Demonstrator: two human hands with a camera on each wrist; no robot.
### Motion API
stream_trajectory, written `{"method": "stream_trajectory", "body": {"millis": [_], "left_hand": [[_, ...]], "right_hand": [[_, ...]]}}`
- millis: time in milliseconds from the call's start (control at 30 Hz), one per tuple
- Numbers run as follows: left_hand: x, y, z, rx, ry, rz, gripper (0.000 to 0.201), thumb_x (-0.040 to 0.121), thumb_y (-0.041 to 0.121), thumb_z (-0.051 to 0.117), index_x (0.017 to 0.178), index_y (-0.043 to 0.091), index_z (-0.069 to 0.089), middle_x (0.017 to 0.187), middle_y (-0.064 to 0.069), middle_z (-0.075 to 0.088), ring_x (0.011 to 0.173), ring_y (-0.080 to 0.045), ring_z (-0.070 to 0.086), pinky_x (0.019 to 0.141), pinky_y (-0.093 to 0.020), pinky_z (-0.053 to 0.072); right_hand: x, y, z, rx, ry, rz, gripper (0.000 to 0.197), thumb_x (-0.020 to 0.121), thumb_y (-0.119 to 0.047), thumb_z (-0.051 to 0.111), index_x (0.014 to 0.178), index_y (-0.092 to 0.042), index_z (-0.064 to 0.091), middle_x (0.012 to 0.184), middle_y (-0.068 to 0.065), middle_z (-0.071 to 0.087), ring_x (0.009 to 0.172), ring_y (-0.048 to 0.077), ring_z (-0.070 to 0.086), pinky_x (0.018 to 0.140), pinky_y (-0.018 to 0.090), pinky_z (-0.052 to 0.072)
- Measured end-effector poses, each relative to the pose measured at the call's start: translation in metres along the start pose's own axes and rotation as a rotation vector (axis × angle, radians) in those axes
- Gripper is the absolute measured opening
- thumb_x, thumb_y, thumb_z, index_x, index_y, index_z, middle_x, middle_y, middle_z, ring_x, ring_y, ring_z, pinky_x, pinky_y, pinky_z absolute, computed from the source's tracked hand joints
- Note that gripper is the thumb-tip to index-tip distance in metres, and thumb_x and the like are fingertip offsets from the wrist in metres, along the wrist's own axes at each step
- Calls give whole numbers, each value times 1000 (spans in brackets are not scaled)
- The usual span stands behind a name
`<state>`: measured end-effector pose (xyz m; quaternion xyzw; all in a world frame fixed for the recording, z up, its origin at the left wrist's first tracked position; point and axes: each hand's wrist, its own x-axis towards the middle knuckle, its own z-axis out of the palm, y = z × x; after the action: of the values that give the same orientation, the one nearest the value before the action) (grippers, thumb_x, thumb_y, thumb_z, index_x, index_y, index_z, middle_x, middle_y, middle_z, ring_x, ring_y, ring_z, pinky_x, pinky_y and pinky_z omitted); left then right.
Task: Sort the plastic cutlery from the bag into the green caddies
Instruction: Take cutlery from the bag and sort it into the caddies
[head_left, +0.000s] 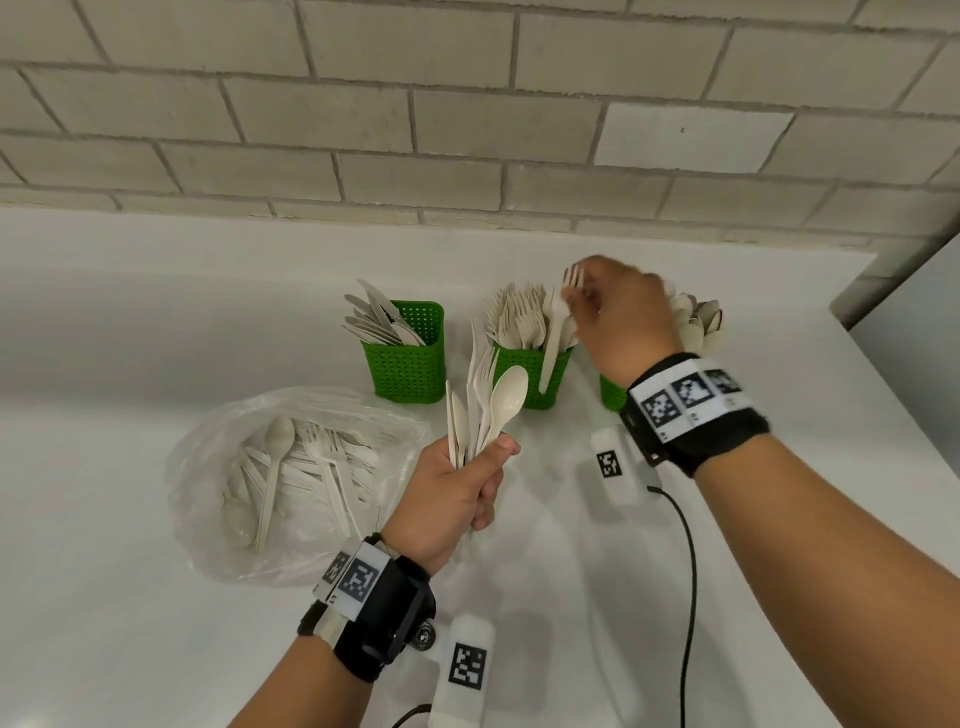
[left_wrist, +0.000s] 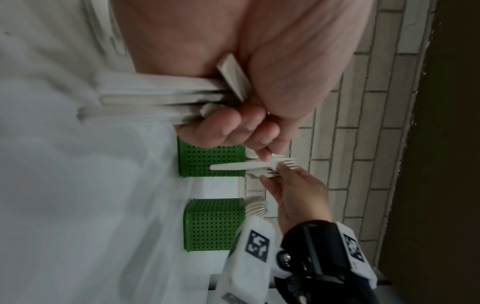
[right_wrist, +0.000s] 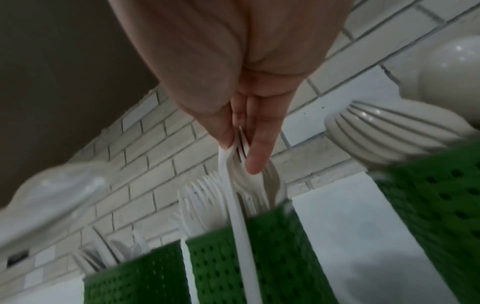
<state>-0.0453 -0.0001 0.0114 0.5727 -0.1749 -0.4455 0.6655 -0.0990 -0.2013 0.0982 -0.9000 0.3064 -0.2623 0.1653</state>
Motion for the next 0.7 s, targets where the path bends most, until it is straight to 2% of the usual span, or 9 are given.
{"method": "stream_trajectory", "body": {"millis": [100, 200, 300, 367, 433, 467, 533, 600, 700], "left_hand": [[-1, 1, 1, -11, -11, -4, 16, 92, 23, 61, 88, 8, 65, 53, 0, 37, 42, -11, 27, 42, -22, 24], [0, 1, -2, -24, -2, -5, 15, 92, 23, 62, 86, 9, 66, 52, 0, 37, 42, -11, 27, 42, -21, 24], [0, 1, -4, -29, -1, -5, 16, 92, 23, 62, 85, 10, 66, 53, 0, 37, 42, -11, 26, 42, -21, 23], [0, 2, -4, -31, -8, -4, 19, 86, 28, 65, 85, 10, 66, 53, 0, 37, 42, -11, 26, 42, -21, 23], [1, 2, -3, -29, -11, -4, 25, 80, 34, 66, 85, 10, 66, 52, 0, 37, 43, -11, 26, 42, -21, 23], [2, 2, -3, -27, -12, -4, 24, 80, 33, 66, 85, 10, 66, 52, 0, 37, 42, -11, 26, 42, -21, 23], [2, 3, -2, -27, -12, -2, 18, 88, 27, 64, 85, 10, 66, 52, 1, 37, 42, -11, 26, 42, -21, 23], [2, 3, -3, -24, -7, -5, 16, 92, 23, 61, 85, 10, 66, 52, 0, 37, 42, -10, 26, 42, -21, 23], [2, 4, -4, -36, -1, -10, 16, 93, 22, 60, 85, 9, 65, 52, 0, 36, 41, -10, 26, 41, -20, 23]], "right_hand": [[-2, 7, 10, 24, -18, 42, 17, 97, -19, 55, 97, -5, 64, 87, 12, 68, 80, 31, 65, 77, 42, 51], [5, 14, 7, 240, 156, 143, 13, 94, -21, 59, 95, -13, 69, 95, 4, 71, 72, 23, 70, 74, 44, 58], [11, 18, -1, 262, 263, 136, 18, 94, -25, 60, 99, -13, 74, 105, 7, 64, 74, 15, 62, 75, 21, 50], [10, 19, -2, 207, 127, 136, 20, 95, -25, 60, 102, -15, 75, 102, 7, 58, 81, 13, 55, 76, 17, 39], [7, 20, 0, 157, -39, 122, 21, 96, -25, 58, 103, -15, 76, 96, 6, 57, 83, 13, 53, 74, 18, 34], [5, 21, 0, 151, -66, 107, 22, 96, -25, 57, 103, -15, 76, 95, 7, 59, 82, 14, 53, 72, 18, 33], [5, 21, -4, 194, 4, 69, 21, 96, -23, 58, 103, -14, 76, 97, 7, 65, 78, 14, 57, 72, 20, 37], [7, 19, -13, 283, 139, 71, 18, 95, -23, 59, 100, -16, 75, 96, 5, 70, 72, 17, 65, 70, 27, 49], [10, 16, -27, 374, 288, 60, 13, 95, -23, 59, 94, -20, 72, 91, 7, 69, 62, 9, 68, 60, 29, 56]]}}
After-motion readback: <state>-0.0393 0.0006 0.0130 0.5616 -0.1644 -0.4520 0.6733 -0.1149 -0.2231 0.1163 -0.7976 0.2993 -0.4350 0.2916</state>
